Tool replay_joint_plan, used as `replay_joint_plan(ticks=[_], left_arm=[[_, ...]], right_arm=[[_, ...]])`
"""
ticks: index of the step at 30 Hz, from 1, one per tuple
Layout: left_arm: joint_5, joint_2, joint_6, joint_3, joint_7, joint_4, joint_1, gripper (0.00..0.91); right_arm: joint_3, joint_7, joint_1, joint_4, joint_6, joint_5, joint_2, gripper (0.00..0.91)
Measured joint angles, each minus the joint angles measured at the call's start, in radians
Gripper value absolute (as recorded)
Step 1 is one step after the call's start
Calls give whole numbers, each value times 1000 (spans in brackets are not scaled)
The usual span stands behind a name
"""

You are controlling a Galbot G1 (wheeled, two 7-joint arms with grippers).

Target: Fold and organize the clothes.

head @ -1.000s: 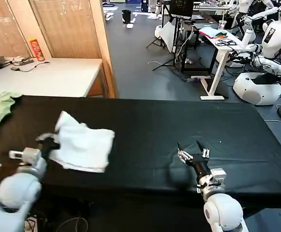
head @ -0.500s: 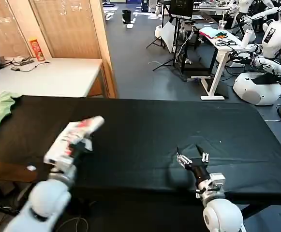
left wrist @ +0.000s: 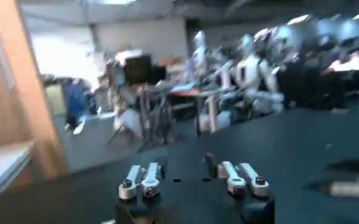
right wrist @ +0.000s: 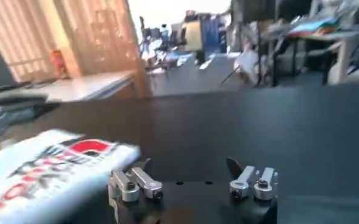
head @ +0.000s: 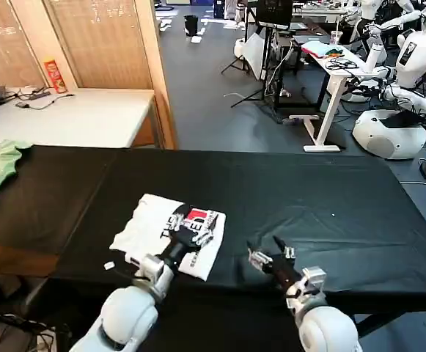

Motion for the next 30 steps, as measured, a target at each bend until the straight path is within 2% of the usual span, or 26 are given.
replay_joint_plan(ticks=[7, 12, 13, 16, 17, 18, 19, 20, 30], left_arm=[[-3, 23, -13, -35, -7, -11, 17, 878], [6, 29, -20, -59, -12, -17, 46, 878], [8, 29, -21, -63, -15, -19, 53, 878], [10, 27, -22, -72, -22, -24, 69, 878], [11, 26, -22, -75, -25, -24, 72, 878], [11, 25, -22, -78, -27, -26, 75, 878], [11, 24, -22, -81, -30, -29, 80, 878], [11, 24, -22, -84, -32, -31, 84, 878], [17, 10, -34, -113, -38, -37, 116, 878]], right_arm=[[-98, 53, 97, -70, -59, 86, 34, 878], [-156, 84, 154, -135, -81, 89, 68, 878], [-167, 91, 167, -150, -87, 89, 76, 800], [-189, 99, 193, -183, -96, 89, 96, 683], [-197, 100, 202, -193, -97, 88, 103, 419], [-202, 101, 207, -201, -98, 88, 107, 312], [-207, 101, 213, -209, -98, 87, 111, 117], [-210, 100, 217, -214, -98, 86, 114, 49], [-188, 92, 239, -232, -87, 68, 95, 10]])
